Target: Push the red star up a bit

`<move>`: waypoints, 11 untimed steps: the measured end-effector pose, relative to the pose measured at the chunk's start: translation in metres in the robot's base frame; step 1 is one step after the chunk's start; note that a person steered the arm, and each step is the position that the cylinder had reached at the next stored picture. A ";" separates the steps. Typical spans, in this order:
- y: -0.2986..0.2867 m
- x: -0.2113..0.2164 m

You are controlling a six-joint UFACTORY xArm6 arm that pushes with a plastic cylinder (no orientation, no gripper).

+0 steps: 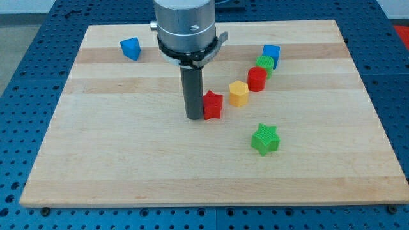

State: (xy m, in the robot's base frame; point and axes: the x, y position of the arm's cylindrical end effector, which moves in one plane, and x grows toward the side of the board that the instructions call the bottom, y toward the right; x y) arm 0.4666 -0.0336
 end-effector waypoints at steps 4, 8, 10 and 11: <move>0.026 0.030; 0.021 -0.004; 0.022 -0.020; 0.026 -0.020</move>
